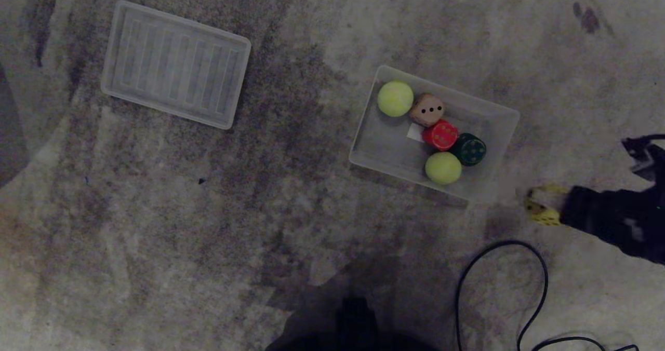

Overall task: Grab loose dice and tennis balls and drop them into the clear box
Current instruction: Put the toys in the box

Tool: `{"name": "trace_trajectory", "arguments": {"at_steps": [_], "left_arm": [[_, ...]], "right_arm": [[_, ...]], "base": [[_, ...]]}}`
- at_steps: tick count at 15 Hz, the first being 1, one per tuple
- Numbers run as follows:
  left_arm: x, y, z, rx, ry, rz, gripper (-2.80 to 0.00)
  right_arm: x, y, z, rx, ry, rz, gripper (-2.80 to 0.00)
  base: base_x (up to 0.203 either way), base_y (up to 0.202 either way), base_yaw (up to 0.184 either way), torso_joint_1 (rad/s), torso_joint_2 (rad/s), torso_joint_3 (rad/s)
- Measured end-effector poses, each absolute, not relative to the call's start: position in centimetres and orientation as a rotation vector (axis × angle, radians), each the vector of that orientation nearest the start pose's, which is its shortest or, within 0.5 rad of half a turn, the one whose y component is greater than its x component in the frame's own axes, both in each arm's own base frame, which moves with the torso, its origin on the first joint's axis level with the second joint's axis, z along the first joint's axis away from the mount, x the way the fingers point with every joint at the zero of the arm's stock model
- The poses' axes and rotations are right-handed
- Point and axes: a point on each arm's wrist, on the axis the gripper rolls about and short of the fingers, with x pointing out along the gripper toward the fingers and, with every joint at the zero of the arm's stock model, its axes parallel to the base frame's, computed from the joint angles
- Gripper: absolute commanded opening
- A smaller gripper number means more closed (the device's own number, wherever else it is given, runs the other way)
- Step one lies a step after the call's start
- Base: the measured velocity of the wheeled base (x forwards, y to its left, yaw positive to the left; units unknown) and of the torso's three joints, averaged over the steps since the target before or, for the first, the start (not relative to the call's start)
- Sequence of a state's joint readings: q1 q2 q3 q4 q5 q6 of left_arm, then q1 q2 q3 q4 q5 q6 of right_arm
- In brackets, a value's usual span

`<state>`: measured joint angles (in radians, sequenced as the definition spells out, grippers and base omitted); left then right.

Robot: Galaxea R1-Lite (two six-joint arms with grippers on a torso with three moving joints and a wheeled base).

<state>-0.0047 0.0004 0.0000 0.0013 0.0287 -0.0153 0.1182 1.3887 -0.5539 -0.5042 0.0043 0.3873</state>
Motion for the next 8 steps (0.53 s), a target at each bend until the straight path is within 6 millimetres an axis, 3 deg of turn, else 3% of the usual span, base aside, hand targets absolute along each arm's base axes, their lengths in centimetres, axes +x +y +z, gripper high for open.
{"name": "trace_trajectory", "arguments": {"at_steps": [3,8], "left_arm": [[-2.3,0.1,7.5,-0.015,0.002,0.024,-2.8],[-2.3,0.1,7.5,-0.015,0.002,0.024,-2.8]], "right_arm": [[25.7,5.9,19.4,0.411,0.22,0.194,-2.8],[26.1,6.8,20.5,0.413,0.209,0.304,-2.8]], "base": [[0.0,0.0,0.0,0.0,0.0,0.0],[0.0,0.0,0.0,0.0,0.0,0.0]]}}
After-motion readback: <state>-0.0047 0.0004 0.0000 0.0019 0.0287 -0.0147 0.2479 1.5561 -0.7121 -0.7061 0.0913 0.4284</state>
